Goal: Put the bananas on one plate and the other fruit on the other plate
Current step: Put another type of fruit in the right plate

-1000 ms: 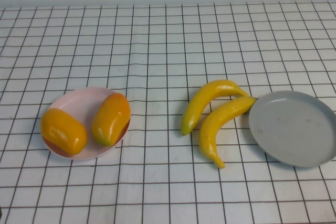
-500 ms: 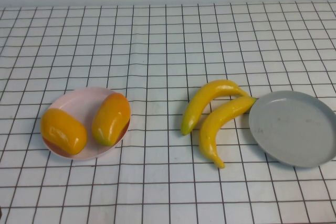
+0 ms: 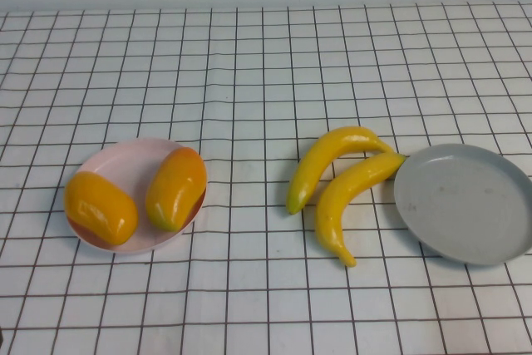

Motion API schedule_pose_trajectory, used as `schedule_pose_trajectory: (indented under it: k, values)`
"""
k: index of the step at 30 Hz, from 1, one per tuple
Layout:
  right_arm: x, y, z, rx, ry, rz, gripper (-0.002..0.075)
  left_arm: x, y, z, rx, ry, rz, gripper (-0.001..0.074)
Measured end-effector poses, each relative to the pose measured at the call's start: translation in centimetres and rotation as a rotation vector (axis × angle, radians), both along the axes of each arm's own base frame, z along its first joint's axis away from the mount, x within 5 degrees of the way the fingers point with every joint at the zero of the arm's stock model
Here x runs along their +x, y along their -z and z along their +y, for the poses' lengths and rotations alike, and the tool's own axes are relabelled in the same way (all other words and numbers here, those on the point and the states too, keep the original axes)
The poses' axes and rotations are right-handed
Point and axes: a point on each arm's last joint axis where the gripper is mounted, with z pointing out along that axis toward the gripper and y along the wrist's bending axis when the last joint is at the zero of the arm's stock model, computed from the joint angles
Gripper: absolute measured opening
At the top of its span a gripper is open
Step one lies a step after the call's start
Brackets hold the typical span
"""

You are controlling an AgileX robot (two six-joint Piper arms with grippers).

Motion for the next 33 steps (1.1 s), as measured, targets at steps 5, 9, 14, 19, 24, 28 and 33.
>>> schedule_pose_trajectory:
  k: [5, 9, 14, 19, 24, 28, 33]
  values:
    - [0.0, 0.0, 0.1, 0.024, -0.010, 0.002, -0.0016, 0.0, 0.0, 0.0, 0.000, 0.000, 0.002, -0.0002]
    - [0.0, 0.0, 0.1, 0.027, -0.010, 0.002, -0.0016, 0.0, 0.0, 0.0, 0.000, 0.000, 0.002, -0.0002]
    - [0.0, 0.0, 0.1, -0.003, -0.008, 0.004, -0.0016, 0.0, 0.0, 0.0, 0.000, 0.000, 0.002, -0.0002]
    - [0.0, 0.1, 0.0, -0.035, -0.008, 0.001, -0.0016, 0.0, 0.0, 0.0, 0.000, 0.000, 0.002, -0.0002]
    - [-0.5, -0.9, 0.8, -0.234, -0.111, -0.038, -0.0016, 0.0, 0.0, 0.0, 0.000, 0.000, 0.002, -0.0003]
    - [-0.8, -5.1, 1.4, -0.486, -0.233, -0.050, -0.0016, 0.0, 0.0, 0.0, 0.000, 0.000, 0.002, -0.0003]
    - [0.7, -10.1, 1.2, -0.793, -0.430, 0.165, -0.0017, 0.0, 0.0, 0.0, 0.000, 0.000, 0.002, -0.0003]
